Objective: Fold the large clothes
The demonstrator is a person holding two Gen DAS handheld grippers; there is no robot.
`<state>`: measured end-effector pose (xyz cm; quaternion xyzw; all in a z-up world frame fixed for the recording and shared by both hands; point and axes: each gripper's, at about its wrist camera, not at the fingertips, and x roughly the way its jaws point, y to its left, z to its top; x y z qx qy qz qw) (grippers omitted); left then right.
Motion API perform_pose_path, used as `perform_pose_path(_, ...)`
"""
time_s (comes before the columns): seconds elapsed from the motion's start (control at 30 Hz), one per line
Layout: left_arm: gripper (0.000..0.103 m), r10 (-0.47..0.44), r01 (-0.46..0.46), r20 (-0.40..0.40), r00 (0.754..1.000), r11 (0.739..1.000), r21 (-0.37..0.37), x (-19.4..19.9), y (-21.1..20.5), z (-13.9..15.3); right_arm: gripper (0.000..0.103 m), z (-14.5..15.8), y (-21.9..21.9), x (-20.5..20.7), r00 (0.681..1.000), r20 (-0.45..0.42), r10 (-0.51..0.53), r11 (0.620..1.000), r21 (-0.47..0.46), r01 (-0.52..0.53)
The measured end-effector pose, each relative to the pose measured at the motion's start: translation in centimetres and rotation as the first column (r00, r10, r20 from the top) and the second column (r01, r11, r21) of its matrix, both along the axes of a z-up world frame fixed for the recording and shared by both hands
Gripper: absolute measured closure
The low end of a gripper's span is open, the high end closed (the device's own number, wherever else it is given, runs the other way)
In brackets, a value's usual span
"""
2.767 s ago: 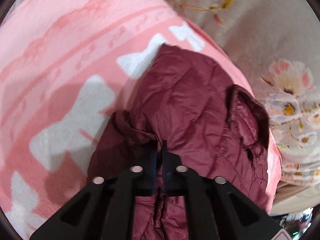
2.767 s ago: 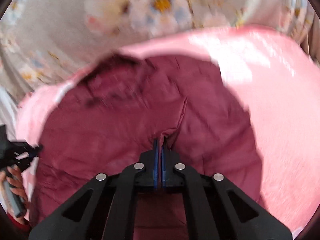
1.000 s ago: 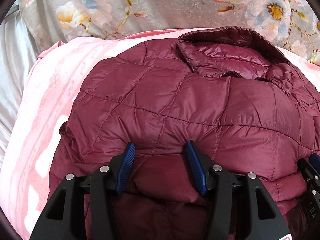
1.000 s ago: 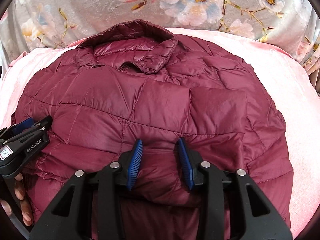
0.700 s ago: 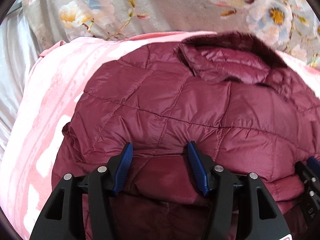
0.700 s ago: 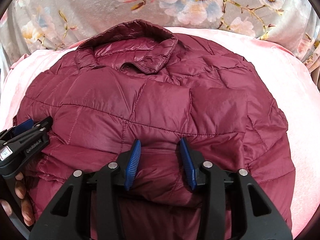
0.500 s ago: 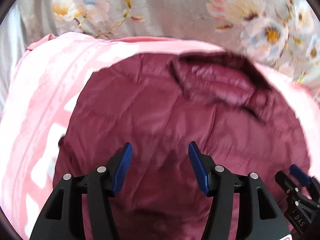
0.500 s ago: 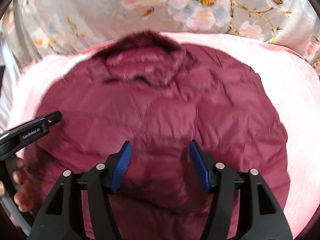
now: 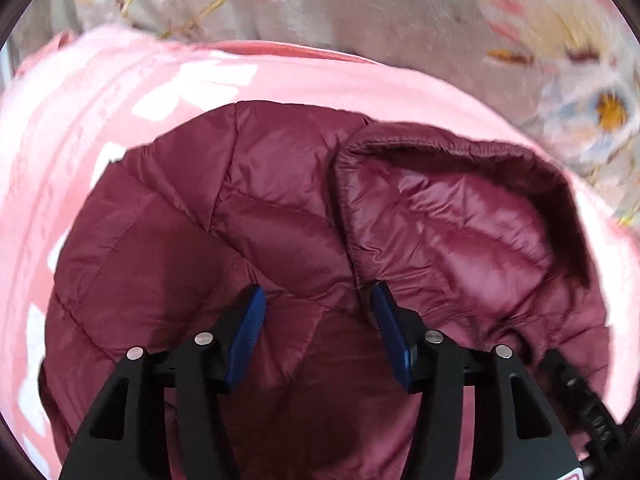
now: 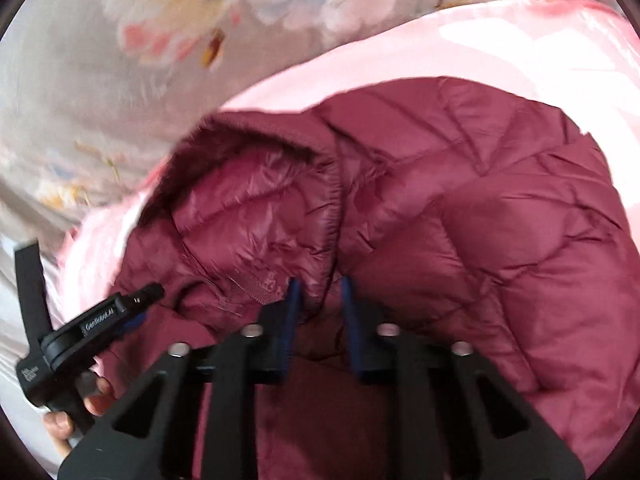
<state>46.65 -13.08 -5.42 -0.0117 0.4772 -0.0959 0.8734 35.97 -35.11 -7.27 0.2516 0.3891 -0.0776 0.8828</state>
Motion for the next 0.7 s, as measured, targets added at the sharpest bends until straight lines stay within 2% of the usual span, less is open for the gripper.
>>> perform_pose_path(0.07, 0.05, -0.034, 0.03, 0.047, 0.998, 0.997, 0.072, -0.5, -0.6, -0.4, 0.091, -0.3, 1.0, 0.0, 1.0, -0.02, 0.02, 0.994, -0.103, -0.022)
perform_pose_path(0.17, 0.048, -0.065, 0.045, 0.12, 0.991, 0.985, 0.165, -1.6, -1.6, -1.4, 0.091, -0.8, 1.8, 0.1, 0.999, -0.026, 0.034, 0.983, -0.182, -0.038)
perform_pose_path(0.23, 0.048, -0.064, 0.039, 0.132, 0.989, 0.982, 0.182, -1.8, -1.6, -1.5, 0.091, -0.7, 2.1, 0.2, 0.998, -0.037, 0.04, 0.976, -0.214, -0.047)
perform_pose_path(0.33, 0.047, -0.071, 0.048, 0.122, 0.99, 0.982, 0.182, -1.8, -1.2, -0.8, 0.09, 0.0, 1.5, -0.5, 0.998, -0.058, 0.022, 0.98, -0.194, -0.033)
perform_pose_path(0.47, 0.048, -0.046, 0.033, 0.139, 0.989, 0.995, 0.09, -1.2, 0.9, 2.5, 0.086, 3.6, 0.2, -1.7, 0.999, 0.047, -0.005, 0.982, -0.19, 0.013)
perform_pose_path(0.57, 0.048, -0.01, 0.003, 0.168, 0.986, 0.999, 0.041, 0.5, 1.0, 5.6, 0.086, 6.6, -0.8, -0.3, 0.99, 0.135, -0.036, 0.98, -0.191, 0.062)
perform_pose_path(0.63, 0.048, 0.014, -0.017, 0.171, 0.985, 1.0, 0.013, 2.4, 0.5, 7.1, 0.086, 7.8, -1.8, 1.7, 0.981, 0.188, -0.055, 0.988, -0.133, 0.081)
perform_pose_path(0.7, 0.048, 0.027, -0.023, 0.117, 0.993, 0.999, -0.039, 4.5, -0.3, 7.5, 0.086, 7.8, -2.7, 3.8, 0.977, 0.194, -0.086, 0.992, -0.076, 0.102)
